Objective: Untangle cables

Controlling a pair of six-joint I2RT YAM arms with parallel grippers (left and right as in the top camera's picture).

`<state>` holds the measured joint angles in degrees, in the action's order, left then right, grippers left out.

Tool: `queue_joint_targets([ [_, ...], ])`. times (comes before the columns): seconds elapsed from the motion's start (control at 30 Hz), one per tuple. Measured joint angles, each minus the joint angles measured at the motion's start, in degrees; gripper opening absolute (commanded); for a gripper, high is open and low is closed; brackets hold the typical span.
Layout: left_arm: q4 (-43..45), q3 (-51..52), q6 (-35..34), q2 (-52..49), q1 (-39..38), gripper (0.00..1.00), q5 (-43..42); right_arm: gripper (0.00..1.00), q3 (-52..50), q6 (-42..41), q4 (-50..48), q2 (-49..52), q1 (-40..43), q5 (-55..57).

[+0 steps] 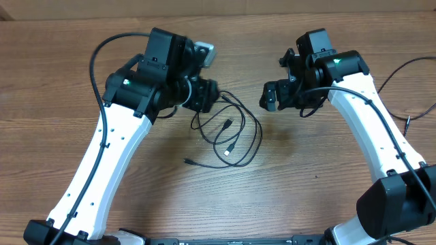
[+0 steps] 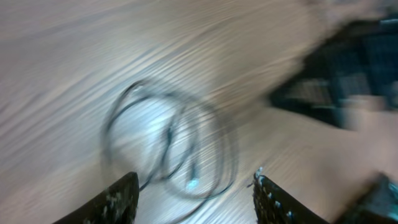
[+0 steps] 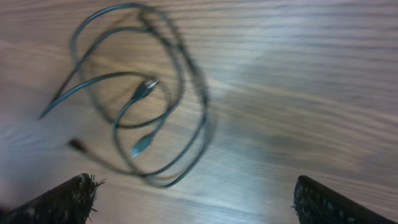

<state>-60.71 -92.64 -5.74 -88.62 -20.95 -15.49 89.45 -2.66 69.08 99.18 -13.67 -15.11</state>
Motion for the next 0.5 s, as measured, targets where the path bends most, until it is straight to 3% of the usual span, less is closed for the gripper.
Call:
queue_joint_targets([
  [0.1,-5.31,0.02,-6.4,0.0,1.16,0.61,8.07,1.0,0.0,-0.17,0.0,0.0,-1.05,-4.42],
  [0.27,-9.31,0.0,-13.66,0.0,2.69,0.6,14.01,1.0,0.0,-2.47,-0.92,0.0,-4.92,-7.43],
  [0.5,-11.26,0.0,-21.18,0.0,3.41,0.63,19.93,1.0,0.0,-19.58,-5.64,0.0,-11.06,-8.68],
])
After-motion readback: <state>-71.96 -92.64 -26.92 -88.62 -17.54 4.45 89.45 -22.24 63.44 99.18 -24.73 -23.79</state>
